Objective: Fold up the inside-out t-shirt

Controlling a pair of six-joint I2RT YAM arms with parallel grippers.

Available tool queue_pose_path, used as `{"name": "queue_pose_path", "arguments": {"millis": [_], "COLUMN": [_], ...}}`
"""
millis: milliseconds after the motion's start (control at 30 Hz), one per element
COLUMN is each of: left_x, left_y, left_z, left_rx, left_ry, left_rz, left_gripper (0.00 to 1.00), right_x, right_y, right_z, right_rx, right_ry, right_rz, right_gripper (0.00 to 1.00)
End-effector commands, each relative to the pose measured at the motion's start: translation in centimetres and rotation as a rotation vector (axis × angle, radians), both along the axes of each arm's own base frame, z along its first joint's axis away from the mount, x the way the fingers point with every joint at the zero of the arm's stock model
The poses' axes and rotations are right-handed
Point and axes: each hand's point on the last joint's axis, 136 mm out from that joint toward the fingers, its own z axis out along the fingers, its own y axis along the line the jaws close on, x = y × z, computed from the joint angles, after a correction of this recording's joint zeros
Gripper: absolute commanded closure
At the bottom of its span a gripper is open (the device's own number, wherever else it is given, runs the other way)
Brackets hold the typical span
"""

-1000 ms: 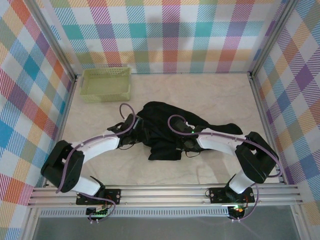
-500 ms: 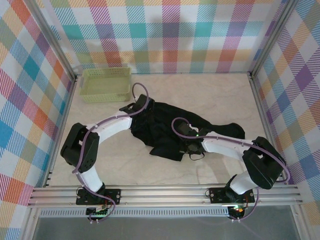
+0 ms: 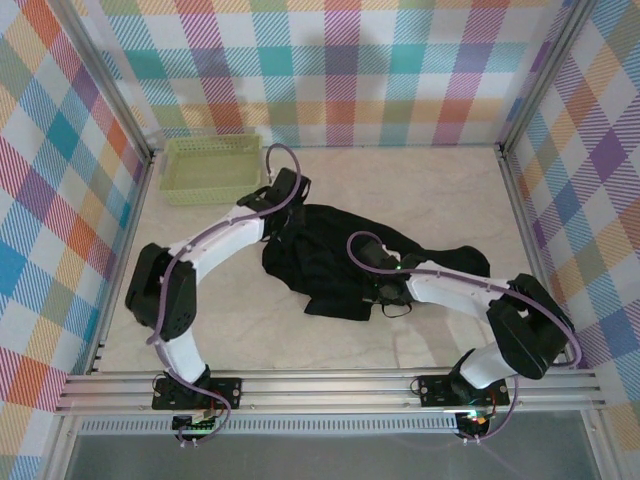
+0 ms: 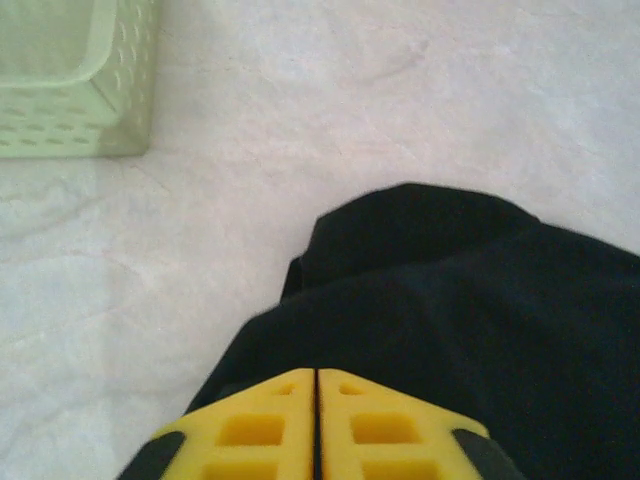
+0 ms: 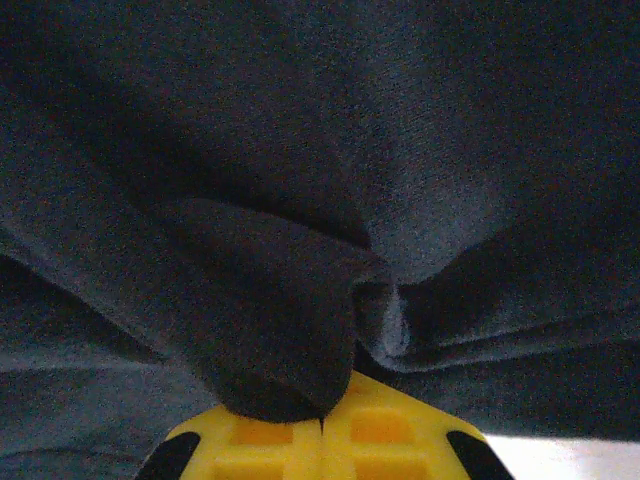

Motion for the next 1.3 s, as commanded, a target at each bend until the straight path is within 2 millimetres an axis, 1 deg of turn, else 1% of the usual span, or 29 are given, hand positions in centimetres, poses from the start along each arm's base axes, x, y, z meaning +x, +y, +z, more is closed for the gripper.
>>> {"name": "queue_pose_path", "arguments": {"millis": [0,33,100,167,233,300,367,400,467,533,600,733,800,867,900,1067,1200,1267], "left_x": [-0.8,-1.3,-3.5,-6.8,-10.2,-13.8,-16.4,-17.4,-18.6,-19.3,-19.7,-20.3,-20.5,-20.8,-20.5,-21.3,-21.4,-21.2], "left_y": [2.3,2.3,2.2,2.0,1.7,0.4,-1.2,-2.0,-3.5,-4.6,-5.3,-6.5,-6.8,-6.8,-7.4,-7.4,-7.6,-7.4], "left_z": [-3.0,-2.5,-1.0,-0.5,-0.5,-1.4,-2.8,-3.6,-5.2,-6.7,-8.1,-10.0,-10.9,-11.7,-11.6,-12.8,-12.8,-12.5], "left_rx": [0.063,0.064,0.055,0.009,-0.051,-0.094,-0.123,-0.146,-0.183,-0.219,-0.222,-0.236,-0.235,-0.226,-0.251,-0.242,-0.249,-0.242], "left_ry": [0.149,0.145,0.113,0.121,0.130,0.145,0.170,0.187,0.213,0.249,0.276,0.323,0.342,0.364,0.350,0.379,0.378,0.365], "left_rz": [0.072,0.078,0.079,0.082,0.066,0.006,-0.060,-0.085,-0.139,-0.162,-0.166,-0.180,-0.179,-0.176,-0.180,-0.179,-0.182,-0.178], "left_gripper": [0.78,0.73,0.61,0.54,0.48,0.42,0.39,0.39,0.38,0.38,0.37,0.38,0.39,0.45,0.47,0.56,0.69,0.80], "right_x": [0.0,0.2,0.3,0.3,0.3,0.3,0.2,0.2,0.1,0.0,-0.1,-0.3,-0.3,-0.3,-0.3,-0.1,0.0,0.0], "right_y": [0.2,0.4,0.5,0.4,0.3,0.4,0.6,0.7,0.9,0.8,0.7,0.6,0.5,0.5,0.4,0.3,0.5,0.5], "right_z": [-1.0,-1.0,-0.9,-0.7,-0.8,-0.9,-1.0,-1.0,-1.1,-1.2,-1.3,-1.3,-1.2,-1.2,-1.2,-1.0,-1.0,-0.9], "right_rx": [-0.024,-0.021,-0.019,-0.023,-0.021,-0.016,-0.008,-0.001,0.005,0.005,0.002,0.006,0.008,0.007,0.005,-0.005,-0.004,-0.003], "right_ry": [0.031,0.030,0.029,0.022,0.021,0.024,0.026,0.026,0.025,0.025,0.028,0.027,0.023,0.021,0.021,0.011,0.014,0.013], "right_rz": [0.023,0.022,0.020,0.020,0.018,0.017,0.020,0.021,0.023,0.021,0.021,0.016,0.013,0.013,0.013,0.012,0.015,0.016], "right_gripper": [0.99,0.98,0.97,0.96,0.96,0.96,0.96,0.96,0.96,0.96,0.96,0.96,0.96,0.96,0.96,0.95,0.95,0.95]}}
